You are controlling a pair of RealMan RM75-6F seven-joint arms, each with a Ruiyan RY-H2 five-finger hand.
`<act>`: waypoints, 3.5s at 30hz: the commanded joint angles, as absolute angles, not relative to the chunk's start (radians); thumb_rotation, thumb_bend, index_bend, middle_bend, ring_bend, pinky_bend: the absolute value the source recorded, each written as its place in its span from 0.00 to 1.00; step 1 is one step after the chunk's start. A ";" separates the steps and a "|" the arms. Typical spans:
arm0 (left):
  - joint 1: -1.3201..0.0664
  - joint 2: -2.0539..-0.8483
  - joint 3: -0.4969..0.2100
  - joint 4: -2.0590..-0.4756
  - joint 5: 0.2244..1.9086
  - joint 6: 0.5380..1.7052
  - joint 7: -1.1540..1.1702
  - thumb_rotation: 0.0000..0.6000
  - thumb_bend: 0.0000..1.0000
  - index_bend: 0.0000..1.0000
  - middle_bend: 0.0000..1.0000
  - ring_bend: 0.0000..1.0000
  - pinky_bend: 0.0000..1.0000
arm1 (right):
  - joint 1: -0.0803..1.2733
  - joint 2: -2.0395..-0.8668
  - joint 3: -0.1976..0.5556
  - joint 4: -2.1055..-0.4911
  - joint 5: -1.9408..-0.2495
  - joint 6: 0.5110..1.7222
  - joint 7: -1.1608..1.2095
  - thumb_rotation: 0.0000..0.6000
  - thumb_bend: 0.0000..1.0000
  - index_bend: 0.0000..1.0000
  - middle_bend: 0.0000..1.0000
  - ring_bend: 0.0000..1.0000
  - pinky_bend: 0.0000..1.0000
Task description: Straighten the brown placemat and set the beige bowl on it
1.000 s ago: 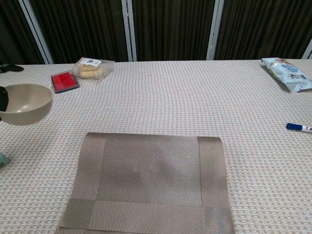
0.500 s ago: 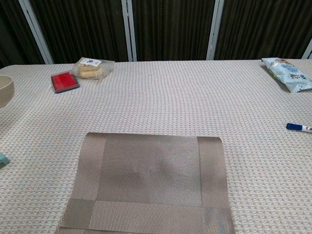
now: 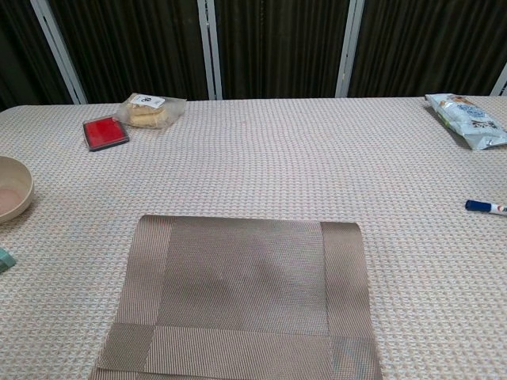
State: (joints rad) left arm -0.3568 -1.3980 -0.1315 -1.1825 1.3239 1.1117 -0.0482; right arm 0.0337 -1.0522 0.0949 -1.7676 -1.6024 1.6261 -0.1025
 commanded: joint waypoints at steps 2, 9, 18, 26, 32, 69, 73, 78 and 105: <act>-0.346 -1.335 -0.082 -1.319 1.495 1.235 -0.134 1.00 0.00 0.07 0.00 0.00 0.00 | 0.033 -1.051 0.094 -1.769 -1.605 1.627 -0.101 1.00 0.00 0.00 0.00 0.00 0.00; -0.373 -1.320 0.040 -1.479 1.751 1.289 -0.091 1.00 0.00 0.30 0.00 0.00 0.00 | 0.033 -1.050 0.092 -1.771 -1.605 1.625 -0.100 1.00 0.00 0.00 0.00 0.00 0.00; -0.390 -1.445 0.131 -1.429 1.824 1.212 -0.025 1.00 0.00 0.41 0.00 0.00 0.00 | 0.032 -1.043 0.098 -1.765 -1.593 1.626 -0.084 1.00 0.00 0.00 0.00 0.00 0.00; -0.387 -1.519 0.164 -1.344 1.848 1.214 -0.027 1.00 0.00 0.46 0.00 0.00 0.00 | 0.031 -1.039 0.099 -1.762 -1.586 1.625 -0.074 1.00 0.00 0.00 0.00 0.00 0.00; -0.383 -1.571 0.189 -1.277 1.875 1.229 -0.016 1.00 0.00 0.47 0.00 0.00 0.00 | 0.030 -1.036 0.099 -1.764 -1.587 1.626 -0.072 1.00 0.00 0.00 0.00 0.00 0.00; -0.426 -1.620 0.193 -1.250 1.842 1.225 0.012 1.00 0.00 0.49 0.00 0.00 0.00 | 0.029 -1.030 0.106 -1.761 -1.576 1.628 -0.054 1.00 0.00 0.00 0.00 0.00 0.00; -0.428 -1.623 0.194 -1.246 1.835 1.218 0.015 1.00 0.00 0.49 0.00 0.00 0.00 | 0.030 -1.030 0.106 -1.760 -1.574 1.625 -0.053 1.00 0.00 0.00 0.00 0.00 0.00; -0.429 -1.629 0.195 -1.243 1.827 1.212 0.017 1.00 0.02 0.49 0.00 0.00 0.00 | 0.031 -1.029 0.106 -1.760 -1.574 1.625 -0.050 1.00 0.00 0.00 0.00 0.00 0.00; -0.439 -1.625 0.198 -1.269 1.792 1.185 0.016 1.00 0.40 0.49 0.00 0.00 0.00 | 0.031 -1.025 0.105 -1.761 -1.574 1.623 -0.043 1.00 0.00 0.00 0.00 0.00 0.00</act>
State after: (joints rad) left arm -0.4392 -1.6251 0.1980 -1.2692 1.7925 1.1854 0.0162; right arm 0.0309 -1.0252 0.1052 -1.7614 -1.5735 1.6226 -0.0429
